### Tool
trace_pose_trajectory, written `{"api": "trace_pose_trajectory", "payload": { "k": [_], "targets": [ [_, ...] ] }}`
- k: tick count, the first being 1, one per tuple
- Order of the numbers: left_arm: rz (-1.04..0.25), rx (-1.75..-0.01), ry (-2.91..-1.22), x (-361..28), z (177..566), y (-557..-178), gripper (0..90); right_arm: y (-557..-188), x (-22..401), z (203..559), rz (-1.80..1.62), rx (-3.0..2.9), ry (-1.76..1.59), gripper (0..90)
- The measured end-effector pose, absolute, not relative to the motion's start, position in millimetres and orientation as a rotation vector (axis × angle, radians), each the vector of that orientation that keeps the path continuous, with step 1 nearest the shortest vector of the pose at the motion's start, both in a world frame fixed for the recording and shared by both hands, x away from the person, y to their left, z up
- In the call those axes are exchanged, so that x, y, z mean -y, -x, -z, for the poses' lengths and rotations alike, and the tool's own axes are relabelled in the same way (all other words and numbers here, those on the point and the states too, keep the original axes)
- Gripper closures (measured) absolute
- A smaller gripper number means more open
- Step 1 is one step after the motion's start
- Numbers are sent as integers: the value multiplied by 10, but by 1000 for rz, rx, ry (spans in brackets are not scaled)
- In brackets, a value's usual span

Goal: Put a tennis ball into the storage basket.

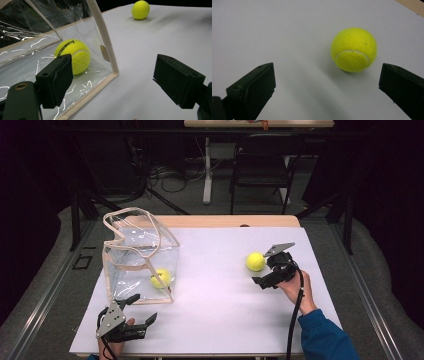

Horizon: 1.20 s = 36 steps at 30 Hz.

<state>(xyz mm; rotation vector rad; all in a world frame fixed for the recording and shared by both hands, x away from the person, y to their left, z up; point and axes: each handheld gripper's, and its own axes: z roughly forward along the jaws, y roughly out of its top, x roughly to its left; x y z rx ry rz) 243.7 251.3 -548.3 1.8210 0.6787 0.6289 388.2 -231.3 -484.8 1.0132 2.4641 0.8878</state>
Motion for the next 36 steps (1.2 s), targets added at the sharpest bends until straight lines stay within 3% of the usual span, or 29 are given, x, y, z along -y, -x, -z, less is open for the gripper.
{"api": "trace_pose_trajectory", "payload": {
  "k": [36],
  "targets": [
    [-634,-670,-1826,-2507,5478,-2429,159,-4394,2292,5022,-884,-2468,-1136,0]
  ]
}}
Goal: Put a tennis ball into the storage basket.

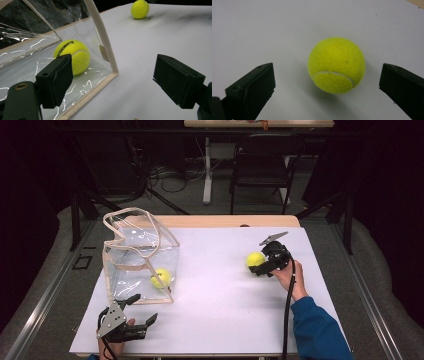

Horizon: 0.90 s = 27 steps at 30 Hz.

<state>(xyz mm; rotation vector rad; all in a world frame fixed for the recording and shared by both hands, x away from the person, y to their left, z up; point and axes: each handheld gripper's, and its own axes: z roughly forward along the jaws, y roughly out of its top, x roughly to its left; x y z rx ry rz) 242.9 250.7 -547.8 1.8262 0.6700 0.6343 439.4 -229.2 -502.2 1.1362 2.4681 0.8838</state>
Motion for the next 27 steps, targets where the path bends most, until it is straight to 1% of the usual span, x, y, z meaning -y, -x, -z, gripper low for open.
{"api": "trace_pose_trajectory", "payload": {
  "k": [22,25,27],
  "targets": [
    [-624,-667,-1828,-2497,5485,-2448,159,-4613,2252,5253,-873,-2487,-1223,0],
    [-624,-667,-1828,-2498,5485,-2448,159,-4618,2241,5267,-871,-2483,-1242,8],
    [-624,-666,-1827,-2498,5484,-2449,159,-4632,2237,5283,-875,-2491,-1231,38]
  ]
}}
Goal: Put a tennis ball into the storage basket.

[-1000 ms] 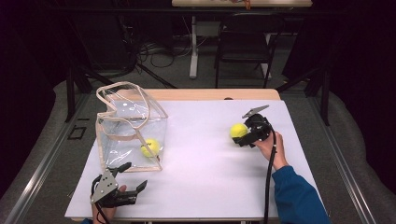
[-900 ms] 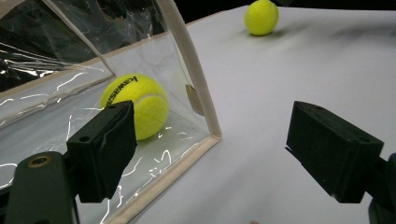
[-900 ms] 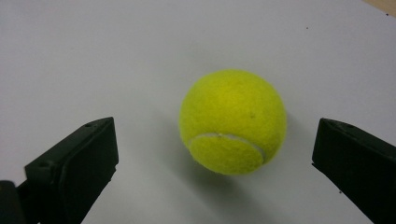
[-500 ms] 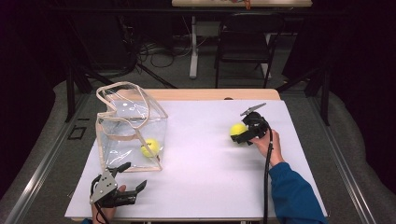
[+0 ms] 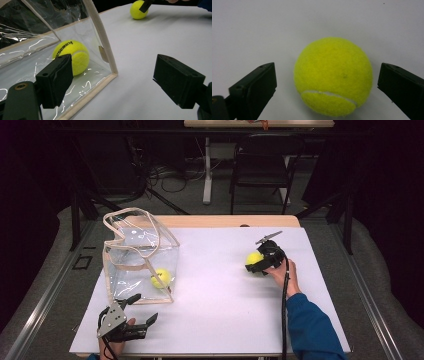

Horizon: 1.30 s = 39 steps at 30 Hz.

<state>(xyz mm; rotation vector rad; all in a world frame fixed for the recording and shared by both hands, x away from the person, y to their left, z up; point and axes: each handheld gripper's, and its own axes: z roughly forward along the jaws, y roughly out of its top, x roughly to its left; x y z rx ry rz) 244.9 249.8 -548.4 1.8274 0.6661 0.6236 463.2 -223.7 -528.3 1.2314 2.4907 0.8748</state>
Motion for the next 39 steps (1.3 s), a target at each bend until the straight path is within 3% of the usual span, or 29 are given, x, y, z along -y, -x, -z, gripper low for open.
{"api": "trace_pose_trajectory", "payload": {
  "k": [14,39],
  "targets": [
    [-622,-666,-1827,-2497,5484,-2453,159,-4678,2228,5364,-808,-2500,-1286,242],
    [-626,-663,-1828,-2501,5480,-2452,159,-4566,2197,5183,-881,-2453,-1206,256]
  ]
}}
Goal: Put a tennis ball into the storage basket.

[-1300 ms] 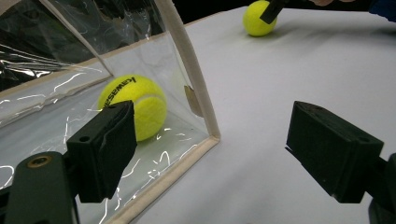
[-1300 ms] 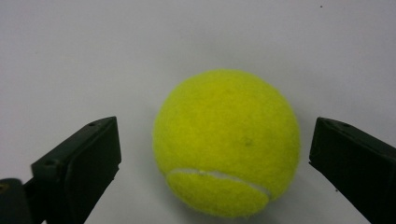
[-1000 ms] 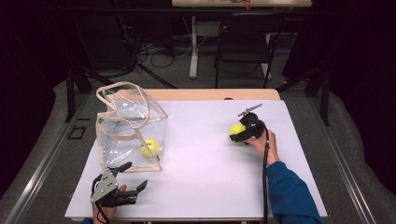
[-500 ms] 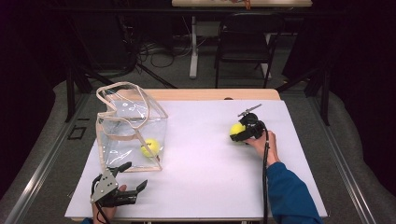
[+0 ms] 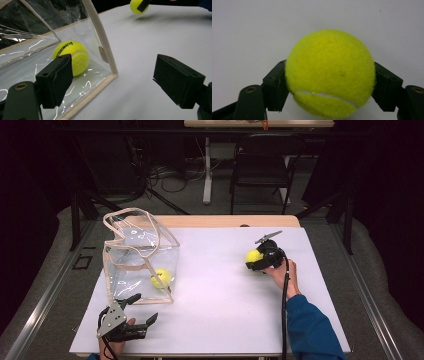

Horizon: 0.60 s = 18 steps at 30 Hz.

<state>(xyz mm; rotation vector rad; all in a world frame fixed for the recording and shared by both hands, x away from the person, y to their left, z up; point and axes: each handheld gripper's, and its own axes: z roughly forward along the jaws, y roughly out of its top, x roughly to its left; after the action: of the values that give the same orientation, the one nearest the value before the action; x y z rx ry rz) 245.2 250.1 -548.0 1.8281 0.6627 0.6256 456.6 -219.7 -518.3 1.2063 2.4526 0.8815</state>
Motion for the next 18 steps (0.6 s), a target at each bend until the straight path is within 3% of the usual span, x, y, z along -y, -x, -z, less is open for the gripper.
{"api": "trace_pose_trajectory", "payload": {
  "k": [18],
  "targets": [
    [-626,-661,-1828,-2497,5480,-2452,159,-4450,2163,5017,-921,-2435,-1151,257]
  ]
}}
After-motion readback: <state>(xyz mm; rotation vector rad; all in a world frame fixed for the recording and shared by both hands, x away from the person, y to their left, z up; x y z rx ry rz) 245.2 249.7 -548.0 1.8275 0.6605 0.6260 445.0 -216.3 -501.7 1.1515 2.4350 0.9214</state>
